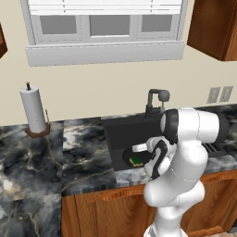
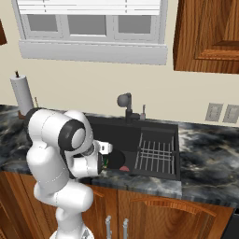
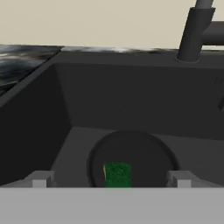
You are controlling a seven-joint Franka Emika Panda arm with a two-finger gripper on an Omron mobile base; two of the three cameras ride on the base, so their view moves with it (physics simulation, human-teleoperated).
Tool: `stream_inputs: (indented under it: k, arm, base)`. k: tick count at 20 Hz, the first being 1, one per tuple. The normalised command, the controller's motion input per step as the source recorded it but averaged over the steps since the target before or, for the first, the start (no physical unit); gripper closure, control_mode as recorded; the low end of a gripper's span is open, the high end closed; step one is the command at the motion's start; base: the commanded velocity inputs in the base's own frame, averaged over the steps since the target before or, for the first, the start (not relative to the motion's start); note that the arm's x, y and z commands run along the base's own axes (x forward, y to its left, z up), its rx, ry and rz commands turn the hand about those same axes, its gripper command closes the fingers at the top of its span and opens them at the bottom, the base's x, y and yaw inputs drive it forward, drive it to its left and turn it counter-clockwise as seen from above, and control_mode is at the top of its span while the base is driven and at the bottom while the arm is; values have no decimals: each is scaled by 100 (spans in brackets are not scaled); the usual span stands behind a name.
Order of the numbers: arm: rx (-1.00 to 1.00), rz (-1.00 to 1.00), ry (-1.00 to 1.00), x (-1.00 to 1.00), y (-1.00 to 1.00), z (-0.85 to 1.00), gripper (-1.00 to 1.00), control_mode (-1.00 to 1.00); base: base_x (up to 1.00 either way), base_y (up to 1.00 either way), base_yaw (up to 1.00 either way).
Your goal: Pick the pan and sponge and place them into the sink. Then turn on the water.
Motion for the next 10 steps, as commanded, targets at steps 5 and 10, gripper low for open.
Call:
stream_inputs:
  k: [5, 10]
  arm:
    - [8, 0, -13, -42, -15, 33, -100, -100]
    - [8, 0, -14, -39, -18, 34, -100, -100]
  base:
    - [0, 0, 0]
    - [0, 0, 0]
